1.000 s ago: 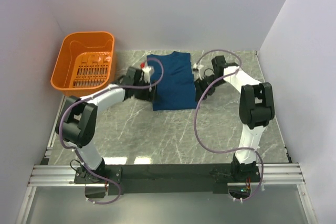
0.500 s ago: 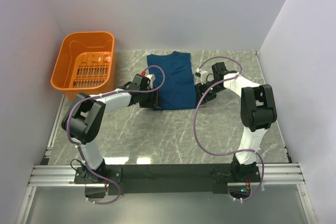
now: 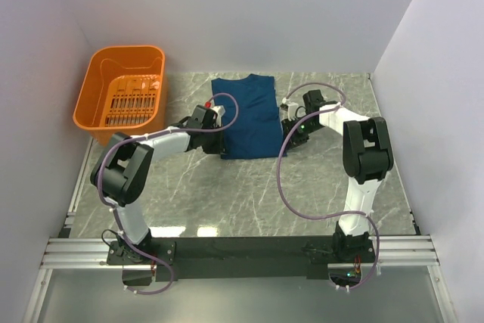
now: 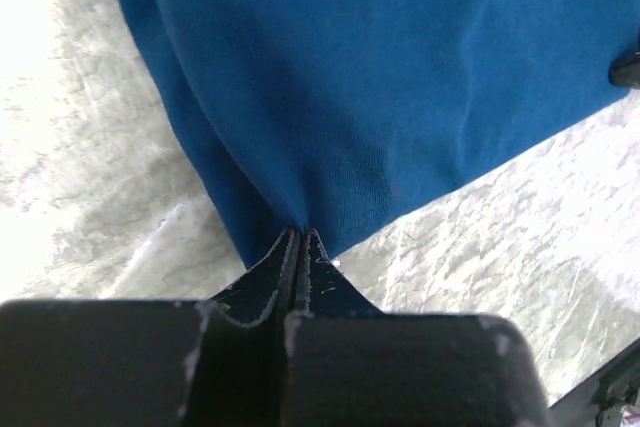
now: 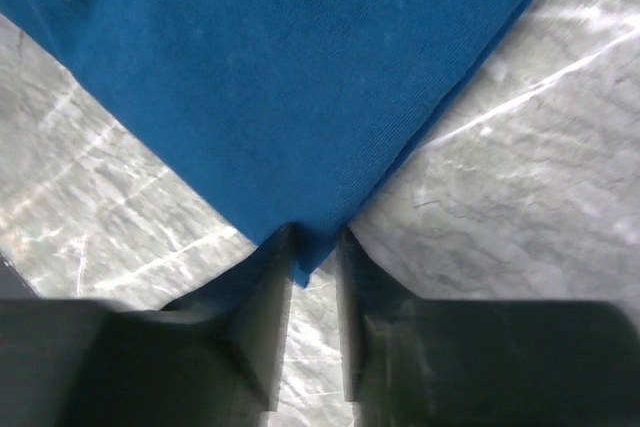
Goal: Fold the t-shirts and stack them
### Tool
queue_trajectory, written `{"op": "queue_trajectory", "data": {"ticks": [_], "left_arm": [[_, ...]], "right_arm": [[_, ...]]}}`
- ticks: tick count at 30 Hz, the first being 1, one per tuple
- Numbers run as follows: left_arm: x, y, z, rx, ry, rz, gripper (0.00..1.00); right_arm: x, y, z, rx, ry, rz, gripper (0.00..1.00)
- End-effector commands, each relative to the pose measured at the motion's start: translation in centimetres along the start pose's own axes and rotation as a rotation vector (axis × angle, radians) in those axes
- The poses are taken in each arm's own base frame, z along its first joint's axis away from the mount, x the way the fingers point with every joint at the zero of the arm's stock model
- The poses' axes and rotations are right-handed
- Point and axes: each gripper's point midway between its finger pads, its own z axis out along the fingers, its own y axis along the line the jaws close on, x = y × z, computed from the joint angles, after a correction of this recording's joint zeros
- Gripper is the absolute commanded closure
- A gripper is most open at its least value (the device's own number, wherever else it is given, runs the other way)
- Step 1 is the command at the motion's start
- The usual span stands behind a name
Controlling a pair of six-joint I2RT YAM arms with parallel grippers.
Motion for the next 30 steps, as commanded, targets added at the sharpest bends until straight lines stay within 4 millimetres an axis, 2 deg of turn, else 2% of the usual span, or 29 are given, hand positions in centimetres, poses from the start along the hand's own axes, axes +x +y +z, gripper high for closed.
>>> {"op": "queue_trajectory", "data": {"ticks": [1, 2, 3, 5, 6, 8, 9, 11, 13, 20, 22, 24, 25, 26, 27, 28, 30], "left_arm": [[-0.1, -1.3, -0.8, 0.058, -0.009, 0.015, 0.99], [0.3, -1.3, -1.0, 0.063, -0.003, 0.013, 0.99], [0.8, -1.3, -1.4, 0.067, 0.0, 0.011, 0.99], [1.2, -1.7, -2.1, 0.09, 0.0, 0.007, 0.99], [2.3, -1.3, -2.1, 0.086, 0.018, -0.002, 0.99], [3.0, -1.8, -2.8, 0.104, 0.021, -0.012, 0.99], [4.3, -1.6, -2.9, 0.106, 0.044, -0.022, 0.99], [5.1, -2.4, -3.5, 0.129, 0.045, -0.029, 0.99], [7.0, -2.7, -3.7, 0.138, 0.075, -0.045, 0.99], [10.9, -4.9, -4.7, 0.179, 0.133, -0.052, 0.99], [12.3, -5.7, -5.0, 0.172, 0.154, -0.044, 0.99], [12.8, -6.3, -5.7, 0.162, 0.142, -0.033, 0.99], [13.6, -7.0, -6.0, 0.157, 0.151, -0.015, 0.86], [12.9, -6.9, -6.5, 0.126, 0.095, -0.007, 0.76], [12.5, -7.1, -7.0, 0.119, 0.069, -0.002, 0.67], [12.1, -7.4, -7.5, 0.12, 0.039, 0.023, 0.56], [9.8, -7.8, -9.3, 0.118, -0.079, 0.053, 0.46]], "right_arm": [[0.1, 0.7, -0.1, -0.036, 0.015, 0.003, 0.72], [0.4, 0.7, -0.1, -0.039, 0.019, -0.008, 0.76], [0.9, 0.7, -0.1, -0.035, 0.032, -0.008, 0.85], [1.9, 0.9, -0.7, -0.035, 0.047, -0.02, 0.92], [2.2, 1.0, -0.8, -0.035, 0.052, -0.026, 0.97], [3.3, 1.2, -1.6, -0.025, 0.062, -0.043, 0.99], [3.7, 1.3, -1.8, -0.022, 0.068, -0.05, 1.0], [5.0, 1.8, -2.3, -0.023, 0.087, -0.061, 1.0], [5.7, 2.4, -2.7, -0.029, 0.092, -0.067, 1.0], [11.1, 4.1, -3.5, -0.056, 0.169, -0.077, 1.0], [11.8, 4.0, -4.2, -0.023, 0.181, -0.116, 1.0], [12.2, 4.2, -5.0, -0.013, 0.182, -0.14, 0.98], [12.4, 4.5, -5.4, -0.016, 0.188, -0.159, 0.95], [12.2, 4.5, -5.8, -0.011, 0.177, -0.178, 0.9], [11.9, 4.6, -6.2, -0.002, 0.165, -0.197, 0.76], [11.1, 4.4, -7.0, 0.032, 0.134, -0.255, 0.7], [9.4, 4.4, -8.4, 0.074, 0.067, -0.339, 0.57]]}}
